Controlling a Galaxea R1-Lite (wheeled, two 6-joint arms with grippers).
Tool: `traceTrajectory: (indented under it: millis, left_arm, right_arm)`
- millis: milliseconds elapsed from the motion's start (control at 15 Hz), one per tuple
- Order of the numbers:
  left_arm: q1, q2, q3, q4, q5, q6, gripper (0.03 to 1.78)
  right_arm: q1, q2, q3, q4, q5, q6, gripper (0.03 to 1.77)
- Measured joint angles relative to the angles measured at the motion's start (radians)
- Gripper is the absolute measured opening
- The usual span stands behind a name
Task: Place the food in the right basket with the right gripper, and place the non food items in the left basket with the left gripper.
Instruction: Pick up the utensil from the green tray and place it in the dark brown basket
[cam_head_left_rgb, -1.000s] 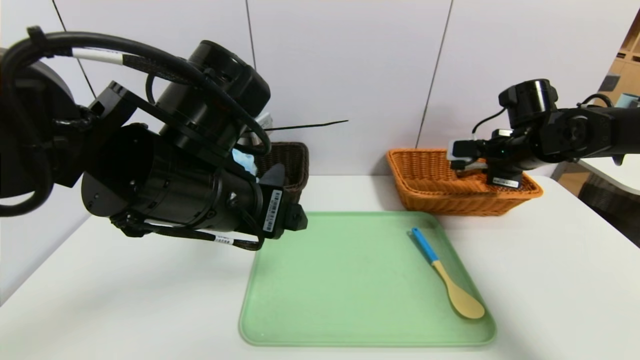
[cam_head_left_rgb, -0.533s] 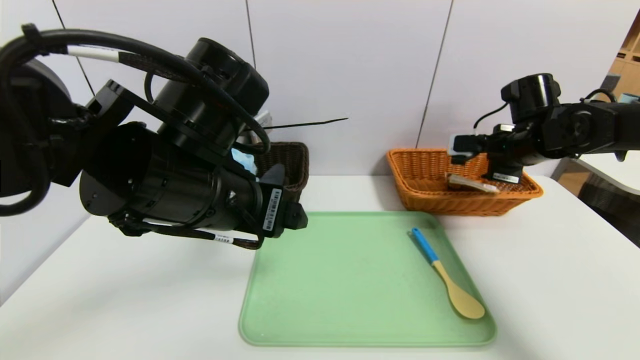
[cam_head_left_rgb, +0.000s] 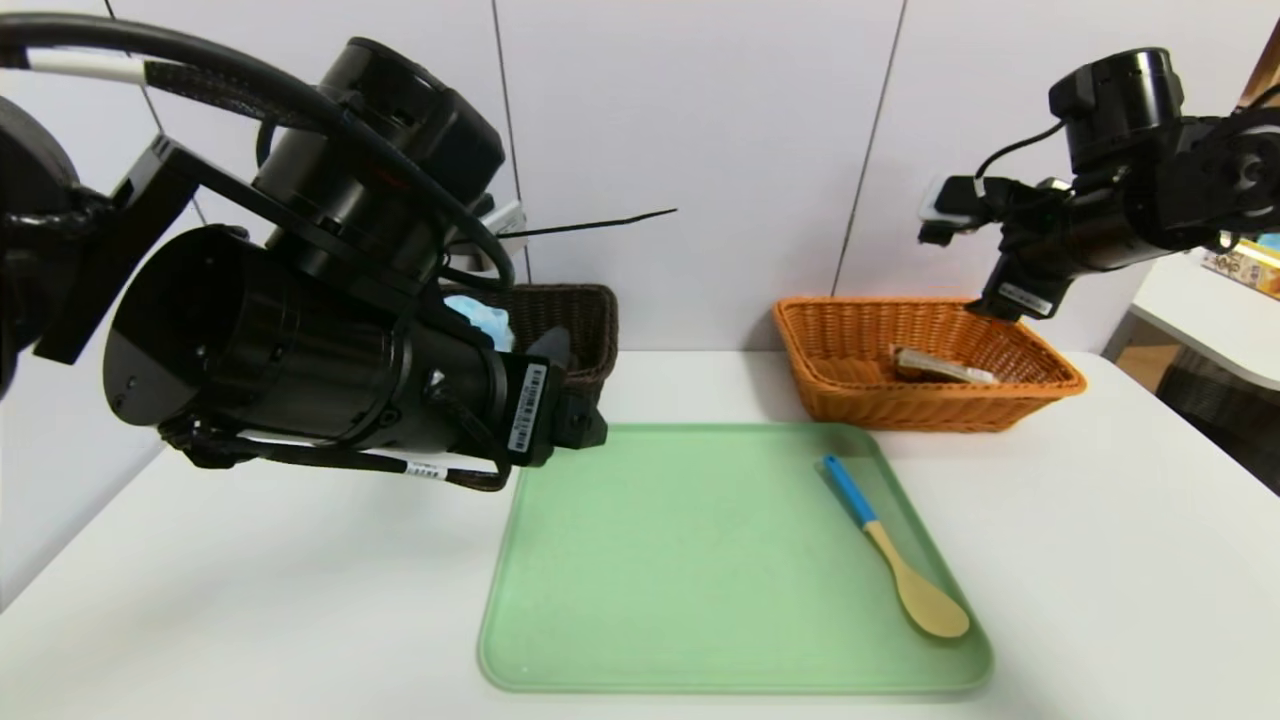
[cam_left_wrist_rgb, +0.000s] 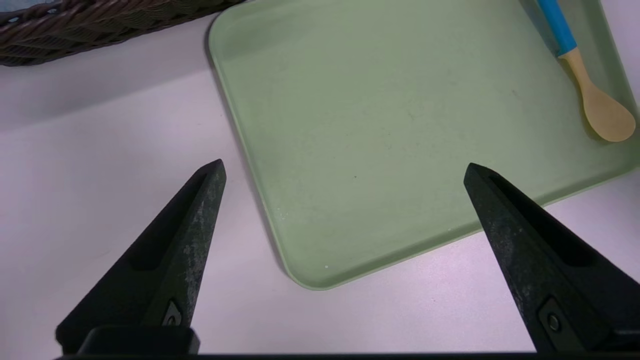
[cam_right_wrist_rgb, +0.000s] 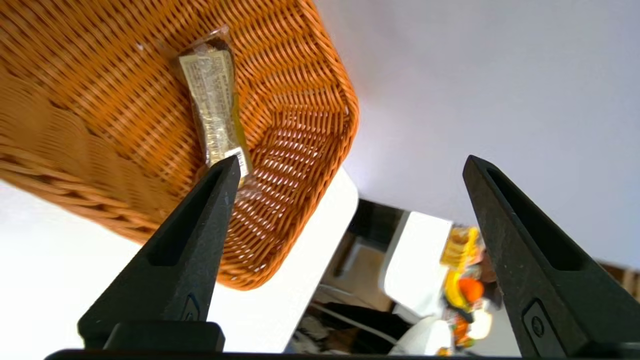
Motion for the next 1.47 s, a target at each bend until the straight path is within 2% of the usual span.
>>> traceTrajectory:
  millis: [400,667,800,933,1200,1467]
  left_arm:
    - [0.000,-0.010,-0.002,-0.001,0.000,0.001,1.69]
    - [-0.004,-0.001,-0.003,-0.036,-0.001,-0.001,1.69]
    - [-0.022,0.012,-0.004,-0.093,-0.001,0.003,1.69]
    - [-0.044,0.031,-0.008,-0.119,-0.001,-0.001,1.69]
    - [-0.131,0.083,-0.013,-0.177,0.003,-0.058,1.69]
    - [-0.204,0.159,-0.016,-0.285,0.007,-0.117,1.69]
  right_arm:
    - [0.009,-0.103,0.010,0.123,0.006,0.327,1.63]
    - [0.027,-0.165,0.039,0.131,0.000,0.636,1.66]
    - [0.031,-0.213,0.104,0.132,-0.006,0.796,1.67]
    - [0.029,-0.267,0.177,0.132,-0.010,0.925,1.68]
    - [0.029,-0.372,0.321,0.132,-0.011,1.110,1.69]
    - [0.039,-0.466,0.432,0.131,-0.014,1.139,1.69]
